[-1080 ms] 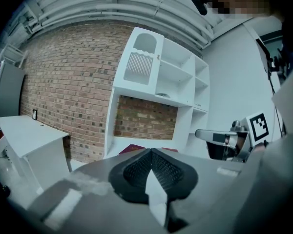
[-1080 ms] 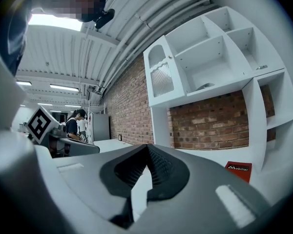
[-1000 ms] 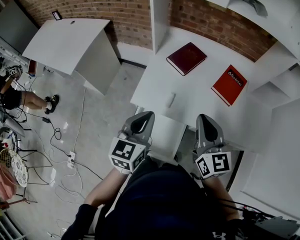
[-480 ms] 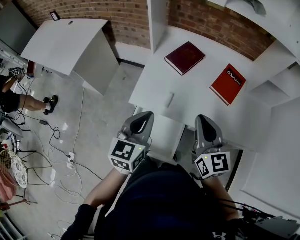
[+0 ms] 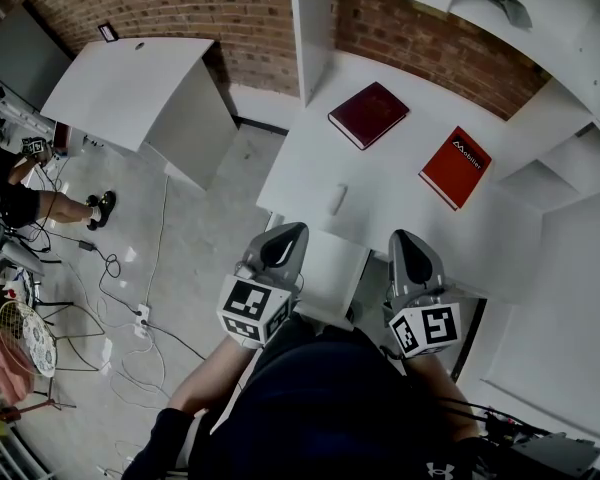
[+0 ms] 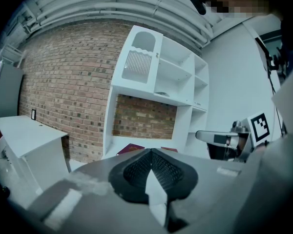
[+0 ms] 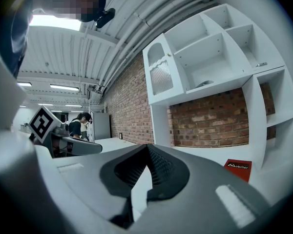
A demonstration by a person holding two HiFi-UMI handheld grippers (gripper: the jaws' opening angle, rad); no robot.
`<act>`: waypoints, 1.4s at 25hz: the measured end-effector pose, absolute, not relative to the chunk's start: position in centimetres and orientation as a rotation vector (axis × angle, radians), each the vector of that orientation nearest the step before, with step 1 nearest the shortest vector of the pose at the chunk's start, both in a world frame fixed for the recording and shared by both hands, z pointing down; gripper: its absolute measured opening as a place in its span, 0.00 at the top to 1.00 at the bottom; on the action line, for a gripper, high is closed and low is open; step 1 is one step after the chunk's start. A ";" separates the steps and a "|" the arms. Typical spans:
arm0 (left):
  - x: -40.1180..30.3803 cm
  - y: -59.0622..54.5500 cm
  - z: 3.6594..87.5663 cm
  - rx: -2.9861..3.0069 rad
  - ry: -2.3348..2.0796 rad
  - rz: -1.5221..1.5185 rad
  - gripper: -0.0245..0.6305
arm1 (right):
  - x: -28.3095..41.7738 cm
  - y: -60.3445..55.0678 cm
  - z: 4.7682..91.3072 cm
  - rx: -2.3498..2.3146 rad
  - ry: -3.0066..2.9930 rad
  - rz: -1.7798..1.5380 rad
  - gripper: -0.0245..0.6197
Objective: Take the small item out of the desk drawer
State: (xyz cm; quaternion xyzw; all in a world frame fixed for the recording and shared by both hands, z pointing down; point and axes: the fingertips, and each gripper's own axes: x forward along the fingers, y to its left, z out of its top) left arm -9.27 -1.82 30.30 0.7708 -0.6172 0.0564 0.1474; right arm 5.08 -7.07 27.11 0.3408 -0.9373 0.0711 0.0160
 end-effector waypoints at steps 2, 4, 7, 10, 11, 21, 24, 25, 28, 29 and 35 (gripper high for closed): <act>-9.3 -1.8 30.3 2.218 -1.776 0.161 0.96 | 5.1 -7.1 27.2 1.058 -2.914 0.224 0.96; -9.2 -1.8 30.2 2.211 -1.770 0.156 0.96 | 5.0 -7.1 27.2 1.055 -2.913 0.227 0.96; -9.3 -1.7 30.3 2.213 -1.779 0.165 0.96 | 5.0 -7.1 27.2 1.053 -2.916 0.232 0.96; -9.3 -1.7 30.3 2.207 -1.782 0.164 0.96 | 5.1 -7.1 27.3 1.051 -2.916 0.238 0.96; -9.3 -1.7 30.3 2.206 -1.783 0.164 0.96 | 5.1 -7.1 27.3 1.047 -2.913 0.235 0.96; -8.7 -2.0 30.8 2.193 -1.800 0.177 0.96 | 5.9 -7.4 27.8 1.036 -2.912 0.245 0.96; -8.4 -2.1 30.7 2.181 -1.805 0.181 0.96 | 6.1 -7.5 27.8 1.027 -2.914 0.248 0.96; -8.3 -2.1 31.0 2.186 -1.810 0.191 0.96 | 6.2 -7.6 27.9 1.025 -2.915 0.251 0.96; -8.1 -2.2 31.5 2.187 -1.820 0.207 0.96 | 6.5 -7.8 28.2 1.016 -2.920 0.261 0.96; -7.9 -2.3 31.5 2.184 -1.822 0.209 0.96 | 6.7 -7.9 28.3 1.011 -2.921 0.261 0.96; -7.3 -2.7 31.4 2.171 -1.838 0.218 0.96 | 7.3 -8.5 28.4 0.997 -2.931 0.281 0.96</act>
